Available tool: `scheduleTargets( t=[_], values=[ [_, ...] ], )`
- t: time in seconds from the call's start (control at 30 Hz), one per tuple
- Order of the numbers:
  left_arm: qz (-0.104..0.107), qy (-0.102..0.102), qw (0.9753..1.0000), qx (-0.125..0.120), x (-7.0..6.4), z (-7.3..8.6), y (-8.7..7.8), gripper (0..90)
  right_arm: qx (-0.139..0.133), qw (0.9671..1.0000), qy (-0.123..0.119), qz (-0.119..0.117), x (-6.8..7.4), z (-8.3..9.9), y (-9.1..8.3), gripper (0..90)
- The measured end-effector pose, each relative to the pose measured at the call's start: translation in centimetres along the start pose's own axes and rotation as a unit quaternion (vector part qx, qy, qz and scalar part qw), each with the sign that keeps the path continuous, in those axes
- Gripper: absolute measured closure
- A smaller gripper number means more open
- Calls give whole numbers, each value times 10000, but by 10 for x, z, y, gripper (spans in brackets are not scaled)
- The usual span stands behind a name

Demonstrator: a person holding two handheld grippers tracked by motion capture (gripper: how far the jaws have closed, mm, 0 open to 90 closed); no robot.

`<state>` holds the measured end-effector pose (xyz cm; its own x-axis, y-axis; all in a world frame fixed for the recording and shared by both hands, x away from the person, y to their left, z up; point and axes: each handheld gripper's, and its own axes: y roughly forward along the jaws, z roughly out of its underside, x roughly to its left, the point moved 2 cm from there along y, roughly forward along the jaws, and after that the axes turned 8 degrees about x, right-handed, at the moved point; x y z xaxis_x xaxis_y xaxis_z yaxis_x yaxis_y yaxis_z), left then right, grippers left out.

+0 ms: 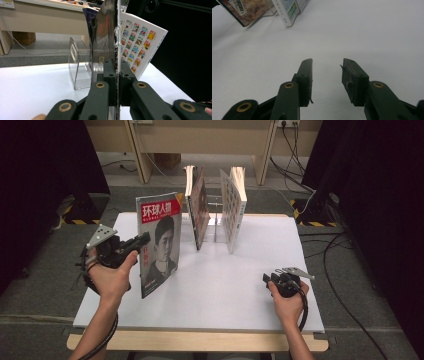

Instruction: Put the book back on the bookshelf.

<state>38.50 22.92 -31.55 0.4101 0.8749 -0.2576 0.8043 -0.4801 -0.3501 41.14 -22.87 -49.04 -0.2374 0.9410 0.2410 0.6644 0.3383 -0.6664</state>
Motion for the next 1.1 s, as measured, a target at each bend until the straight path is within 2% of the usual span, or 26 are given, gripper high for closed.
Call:
scheduleTargets(
  t=[0.47,0.63,0.77,1.1],
  values=[
    [-77,1,10000,-11,0,-10,16,867,9,10000,1,-2,-1,0,0,609],
    [-115,-22,9999,-49,0,-15,24,866,29,10000,80,-12,0,0,0,609],
    [-107,-42,9999,-66,0,-18,30,866,2,10000,3,-7,-1,0,0,610],
    [-141,-61,9999,-72,-1,-22,44,867,19,10000,38,-11,-1,0,0,609]
  ],
)
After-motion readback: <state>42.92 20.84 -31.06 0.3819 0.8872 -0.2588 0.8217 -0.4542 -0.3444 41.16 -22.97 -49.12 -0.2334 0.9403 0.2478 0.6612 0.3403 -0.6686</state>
